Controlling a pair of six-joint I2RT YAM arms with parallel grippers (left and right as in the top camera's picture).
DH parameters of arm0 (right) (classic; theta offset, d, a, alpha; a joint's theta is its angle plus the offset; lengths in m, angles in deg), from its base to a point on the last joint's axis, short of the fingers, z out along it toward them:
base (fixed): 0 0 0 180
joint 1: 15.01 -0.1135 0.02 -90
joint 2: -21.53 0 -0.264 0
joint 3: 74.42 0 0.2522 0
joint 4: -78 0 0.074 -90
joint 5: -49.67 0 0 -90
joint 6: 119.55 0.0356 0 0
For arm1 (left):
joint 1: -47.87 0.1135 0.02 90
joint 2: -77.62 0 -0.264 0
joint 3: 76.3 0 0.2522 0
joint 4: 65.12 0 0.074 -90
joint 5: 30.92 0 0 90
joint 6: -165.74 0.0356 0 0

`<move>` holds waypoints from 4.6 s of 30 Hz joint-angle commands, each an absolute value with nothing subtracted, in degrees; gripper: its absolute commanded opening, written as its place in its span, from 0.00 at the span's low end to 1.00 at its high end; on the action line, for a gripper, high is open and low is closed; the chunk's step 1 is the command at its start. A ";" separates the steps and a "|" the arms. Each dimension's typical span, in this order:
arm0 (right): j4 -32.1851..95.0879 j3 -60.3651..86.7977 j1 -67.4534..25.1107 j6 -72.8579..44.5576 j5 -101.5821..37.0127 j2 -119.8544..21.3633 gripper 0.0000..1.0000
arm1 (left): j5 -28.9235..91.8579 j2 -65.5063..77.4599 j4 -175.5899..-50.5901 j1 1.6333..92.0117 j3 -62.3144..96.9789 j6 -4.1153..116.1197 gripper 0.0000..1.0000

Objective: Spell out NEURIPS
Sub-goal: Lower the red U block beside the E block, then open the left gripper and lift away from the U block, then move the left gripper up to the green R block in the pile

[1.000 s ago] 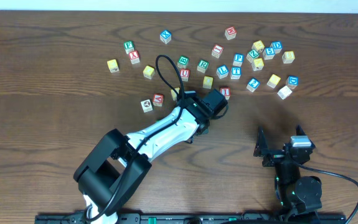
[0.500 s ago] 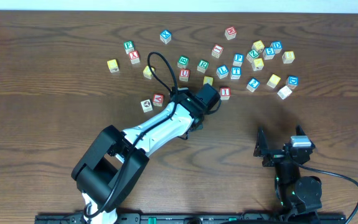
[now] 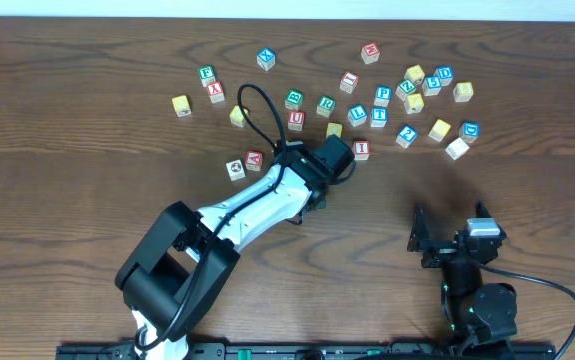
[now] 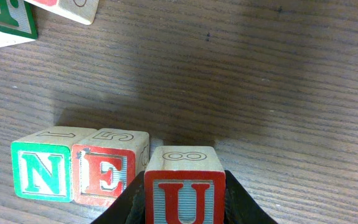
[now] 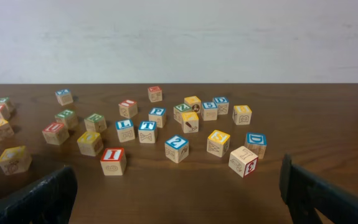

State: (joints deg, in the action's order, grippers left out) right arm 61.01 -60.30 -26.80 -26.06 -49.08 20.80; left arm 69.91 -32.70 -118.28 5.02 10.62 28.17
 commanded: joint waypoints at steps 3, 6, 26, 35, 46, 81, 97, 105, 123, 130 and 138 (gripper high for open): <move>60.77 -60.34 -26.41 -25.34 -49.37 20.88 0.99 | 70.04 -33.62 -118.39 5.04 9.00 29.15 0.09; 60.77 -60.34 -26.41 -25.32 -49.37 20.88 0.99 | 70.04 -33.62 -118.37 5.06 8.83 29.15 0.08; 60.77 -60.34 -26.41 -25.32 -49.37 20.88 0.99 | 68.54 -33.62 -117.12 5.04 8.81 29.17 0.08; 60.77 -60.34 -26.41 -25.34 -49.37 20.88 0.99 | 68.54 -33.64 -116.20 4.56 8.81 29.15 0.08; 60.77 -60.34 -26.41 -25.32 -49.37 20.88 0.99 | 68.54 -33.64 -112.73 4.56 5.90 29.13 0.08; 60.77 -60.34 -26.41 -25.34 -49.37 20.88 0.99 | 68.78 -29.84 -112.86 4.56 8.57 32.12 0.45; 60.77 -60.34 -26.41 -25.34 -49.37 20.88 0.99 | 68.76 -15.21 -113.54 5.31 8.66 40.67 0.63; 60.77 -60.34 -26.41 -25.32 -49.37 20.88 0.99 | 68.30 -4.88 -117.80 12.34 8.66 49.24 0.72; 60.77 -60.34 -26.41 -25.34 -49.37 20.88 0.99 | 54.79 -9.29 -123.00 22.86 17.14 69.17 0.88; 60.77 -60.34 -26.41 -25.34 -49.37 20.88 0.99 | 54.74 -26.05 -132.55 22.83 38.77 74.59 0.88; 60.77 -60.34 -26.41 -25.34 -49.37 20.88 0.99 | 54.77 -41.81 -138.65 22.51 55.12 78.85 0.89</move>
